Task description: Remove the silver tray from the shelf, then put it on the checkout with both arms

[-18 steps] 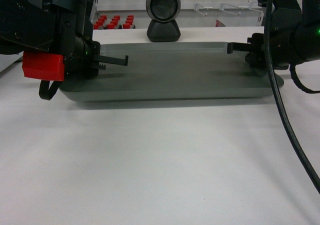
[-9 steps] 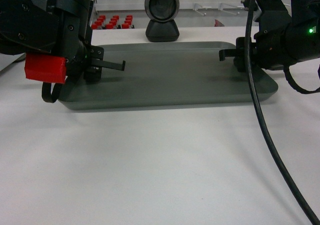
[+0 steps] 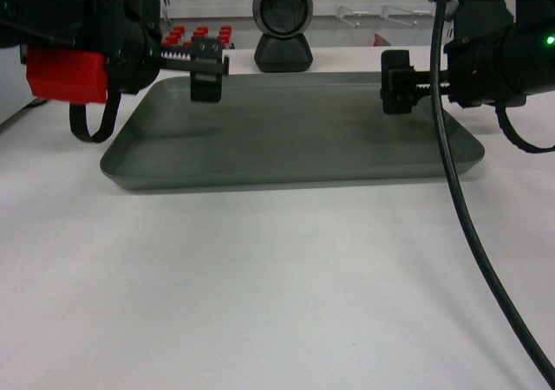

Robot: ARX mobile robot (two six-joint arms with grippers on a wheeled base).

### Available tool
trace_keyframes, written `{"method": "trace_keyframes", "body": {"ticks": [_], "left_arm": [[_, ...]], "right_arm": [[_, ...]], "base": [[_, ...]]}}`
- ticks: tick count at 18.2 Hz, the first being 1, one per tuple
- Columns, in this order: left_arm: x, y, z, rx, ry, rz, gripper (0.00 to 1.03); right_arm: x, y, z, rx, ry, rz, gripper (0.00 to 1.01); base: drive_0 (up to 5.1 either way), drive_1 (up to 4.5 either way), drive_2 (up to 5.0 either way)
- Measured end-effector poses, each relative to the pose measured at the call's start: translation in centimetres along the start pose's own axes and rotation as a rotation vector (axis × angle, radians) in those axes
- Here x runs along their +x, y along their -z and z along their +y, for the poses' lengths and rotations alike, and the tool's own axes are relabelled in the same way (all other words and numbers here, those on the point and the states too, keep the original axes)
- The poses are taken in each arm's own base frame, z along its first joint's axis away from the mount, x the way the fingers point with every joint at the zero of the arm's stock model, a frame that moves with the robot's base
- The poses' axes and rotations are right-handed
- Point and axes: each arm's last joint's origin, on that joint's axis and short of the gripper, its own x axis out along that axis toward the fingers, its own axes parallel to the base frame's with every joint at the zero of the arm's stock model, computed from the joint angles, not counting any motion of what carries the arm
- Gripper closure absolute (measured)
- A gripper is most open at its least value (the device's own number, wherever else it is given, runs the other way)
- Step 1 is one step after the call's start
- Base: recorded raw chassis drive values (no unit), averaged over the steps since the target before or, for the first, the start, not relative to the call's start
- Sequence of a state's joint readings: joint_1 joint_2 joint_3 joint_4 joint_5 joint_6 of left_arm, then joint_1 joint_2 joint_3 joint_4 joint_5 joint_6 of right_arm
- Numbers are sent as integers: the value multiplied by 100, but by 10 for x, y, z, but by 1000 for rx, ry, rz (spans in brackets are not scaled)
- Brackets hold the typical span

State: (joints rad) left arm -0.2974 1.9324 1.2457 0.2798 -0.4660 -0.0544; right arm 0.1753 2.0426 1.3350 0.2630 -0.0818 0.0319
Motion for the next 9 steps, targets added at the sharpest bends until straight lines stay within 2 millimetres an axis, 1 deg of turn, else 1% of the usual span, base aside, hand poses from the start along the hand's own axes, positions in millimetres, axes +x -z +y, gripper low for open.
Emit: {"method": "trace_keyframes", "body": {"ticks": [1,2,3,6,7,9], "left_arm": [[-9,-12,0,-29,12,-42,6],[-20,-25,3,-59,24,-88,5],[-26,-31,5,-75,30,-109,5],[-59,-53,18,-137,60,-199,5],[-70,-54,22,-151,72,-216,5],[-85,-50,30,-161,59,-226,5]], "right_arm": [[-8,-8,-2,22,-11,-51,4],[-21,-19,-3,55,-23,-125,3],[-30,-25,-5,74,-24,-164,3],[-75,-42,-10,139,-42,-311,3],[-87,-40,-8,154,-49,-326,3],[-104,-35,-5,163,-62,-351,3]], "base": [[0,0,0],[0,0,0],[0,0,0],[0,0,0],[0,0,0],[0,0,0]]}}
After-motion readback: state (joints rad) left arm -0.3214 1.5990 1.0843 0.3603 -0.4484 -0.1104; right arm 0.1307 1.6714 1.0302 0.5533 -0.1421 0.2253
